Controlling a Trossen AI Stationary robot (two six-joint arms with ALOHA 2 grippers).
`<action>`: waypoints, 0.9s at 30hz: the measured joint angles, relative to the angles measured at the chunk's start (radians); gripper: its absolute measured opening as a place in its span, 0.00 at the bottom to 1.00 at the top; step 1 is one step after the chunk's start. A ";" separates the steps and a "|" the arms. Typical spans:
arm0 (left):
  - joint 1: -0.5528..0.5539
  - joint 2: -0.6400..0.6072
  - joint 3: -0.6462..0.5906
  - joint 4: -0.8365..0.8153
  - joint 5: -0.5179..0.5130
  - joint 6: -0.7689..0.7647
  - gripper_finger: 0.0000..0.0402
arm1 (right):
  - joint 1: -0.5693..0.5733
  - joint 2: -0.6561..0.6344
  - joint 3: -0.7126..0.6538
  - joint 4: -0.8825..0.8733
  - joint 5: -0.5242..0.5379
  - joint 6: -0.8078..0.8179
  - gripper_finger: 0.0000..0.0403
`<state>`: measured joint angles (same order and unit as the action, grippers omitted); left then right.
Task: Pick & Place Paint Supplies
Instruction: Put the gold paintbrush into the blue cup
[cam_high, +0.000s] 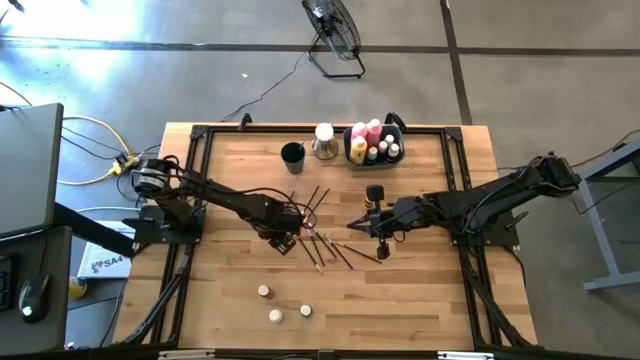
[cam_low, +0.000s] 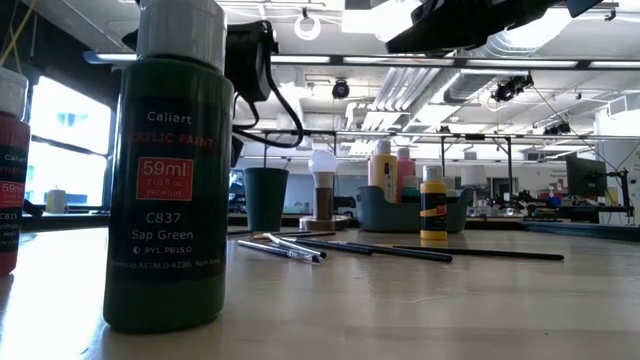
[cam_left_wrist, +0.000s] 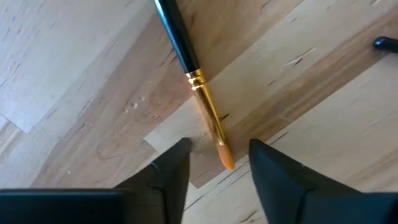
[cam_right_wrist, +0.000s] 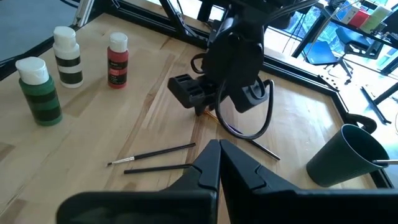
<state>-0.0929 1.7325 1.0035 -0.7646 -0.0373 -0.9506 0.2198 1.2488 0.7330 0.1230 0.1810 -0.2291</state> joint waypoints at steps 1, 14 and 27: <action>0.000 0.000 0.000 0.003 0.002 0.000 0.34 | 0.000 0.000 0.000 0.000 0.000 0.000 0.01; 0.001 0.002 -0.001 0.000 0.030 0.017 0.18 | 0.000 0.000 0.000 0.000 0.000 0.000 0.01; 0.001 0.002 -0.002 -0.020 0.055 0.108 0.02 | 0.000 0.000 0.000 0.000 0.000 0.000 0.01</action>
<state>-0.0917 1.7348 1.0019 -0.7850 0.0179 -0.8429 0.2199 1.2488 0.7330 0.1226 0.1809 -0.2291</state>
